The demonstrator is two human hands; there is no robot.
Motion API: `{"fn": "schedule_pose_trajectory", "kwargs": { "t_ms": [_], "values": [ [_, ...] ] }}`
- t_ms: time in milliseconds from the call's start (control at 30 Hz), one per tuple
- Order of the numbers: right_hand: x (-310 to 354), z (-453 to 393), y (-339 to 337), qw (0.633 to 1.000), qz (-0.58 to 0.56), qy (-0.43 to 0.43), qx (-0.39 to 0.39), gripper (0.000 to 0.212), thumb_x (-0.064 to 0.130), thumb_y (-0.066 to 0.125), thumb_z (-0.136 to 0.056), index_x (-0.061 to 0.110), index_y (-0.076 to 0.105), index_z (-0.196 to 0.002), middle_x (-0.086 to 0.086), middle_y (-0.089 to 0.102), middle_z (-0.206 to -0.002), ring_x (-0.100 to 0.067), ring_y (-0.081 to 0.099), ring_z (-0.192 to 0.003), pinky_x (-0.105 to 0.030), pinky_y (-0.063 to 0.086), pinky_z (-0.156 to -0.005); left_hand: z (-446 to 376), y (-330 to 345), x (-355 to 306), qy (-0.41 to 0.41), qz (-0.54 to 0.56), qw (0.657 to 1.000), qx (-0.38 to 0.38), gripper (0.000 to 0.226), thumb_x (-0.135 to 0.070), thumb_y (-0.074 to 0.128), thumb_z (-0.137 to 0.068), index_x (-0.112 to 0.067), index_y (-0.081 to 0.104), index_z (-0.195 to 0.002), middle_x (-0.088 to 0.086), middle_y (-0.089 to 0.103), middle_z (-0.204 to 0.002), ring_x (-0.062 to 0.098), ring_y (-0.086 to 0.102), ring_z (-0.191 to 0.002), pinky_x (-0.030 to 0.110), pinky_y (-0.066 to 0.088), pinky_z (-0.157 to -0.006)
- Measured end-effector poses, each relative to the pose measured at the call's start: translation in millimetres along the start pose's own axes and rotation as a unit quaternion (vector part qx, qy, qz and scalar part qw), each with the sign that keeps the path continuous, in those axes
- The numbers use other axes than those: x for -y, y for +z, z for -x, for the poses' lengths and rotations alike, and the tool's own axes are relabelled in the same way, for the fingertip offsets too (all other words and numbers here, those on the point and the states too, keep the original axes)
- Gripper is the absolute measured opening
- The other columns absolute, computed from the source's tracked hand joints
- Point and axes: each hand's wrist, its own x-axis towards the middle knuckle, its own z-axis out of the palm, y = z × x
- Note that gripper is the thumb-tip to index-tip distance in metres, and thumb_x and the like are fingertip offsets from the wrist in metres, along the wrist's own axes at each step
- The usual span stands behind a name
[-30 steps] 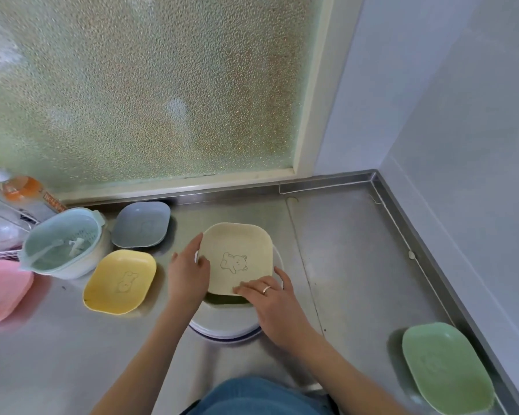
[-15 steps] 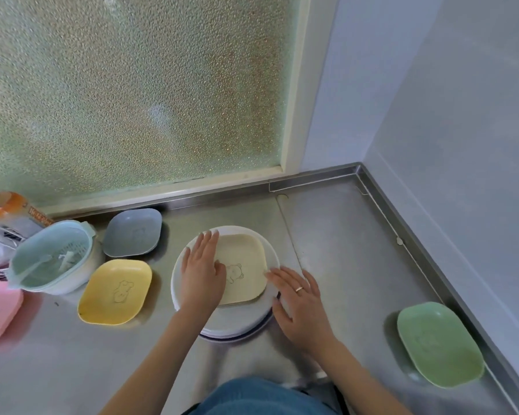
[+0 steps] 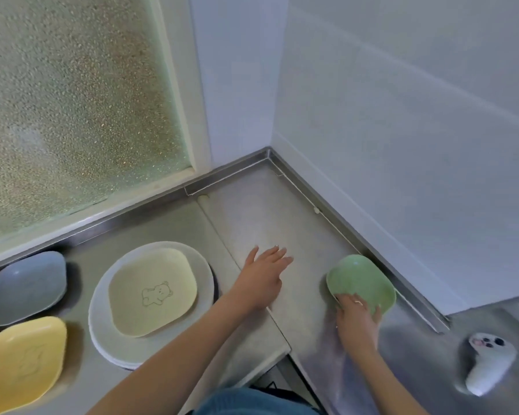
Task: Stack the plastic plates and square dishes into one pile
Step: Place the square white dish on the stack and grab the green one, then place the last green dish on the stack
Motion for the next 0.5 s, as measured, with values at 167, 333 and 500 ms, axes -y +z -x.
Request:
{"fn": "schedule_pose_trajectory", "kwargs": {
  "t_ms": [167, 333, 500],
  "values": [
    [-2, 1, 3, 0.997, -0.062, -0.016, -0.040, 0.045, 0.004, 0.045, -0.090, 0.022, 0.058, -0.130, -0.002, 0.061, -0.129, -0.027, 0.050, -0.119, -0.037, 0.032, -0.098, -9, 18, -12, -0.007, 0.062, 0.998, 0.018, 0.053, -0.015, 0.040, -0.091, -0.028, 0.034, -0.142, -0.004, 0.029, -0.154, 0.010, 0.020, -0.144, 0.037, 0.004, -0.118],
    [39, 6, -7, 0.963, -0.140, -0.182, -0.139, 0.047, -0.010, 0.057, -0.072, 0.014, 0.072, -0.109, -0.007, 0.071, -0.102, -0.033, 0.062, -0.097, -0.035, 0.032, -0.081, -8, 3, -5, -0.105, 0.239, 0.964, -0.055, 0.047, -0.028, 0.044, -0.097, -0.017, 0.036, -0.142, 0.004, 0.041, -0.148, 0.018, 0.038, -0.136, 0.027, 0.024, -0.112],
    [113, 22, -32, 0.871, -0.181, -0.403, -0.217, 0.030, 0.012, 0.054, -0.080, 0.021, 0.074, -0.101, 0.004, 0.070, -0.092, -0.013, 0.056, -0.087, -0.022, 0.027, -0.077, 16, -51, 19, -0.230, 0.382, 0.870, -0.209, 0.037, -0.023, 0.050, -0.094, -0.018, 0.047, -0.130, 0.006, 0.063, -0.114, 0.023, 0.061, -0.103, 0.018, 0.047, -0.082]
  ]
}}
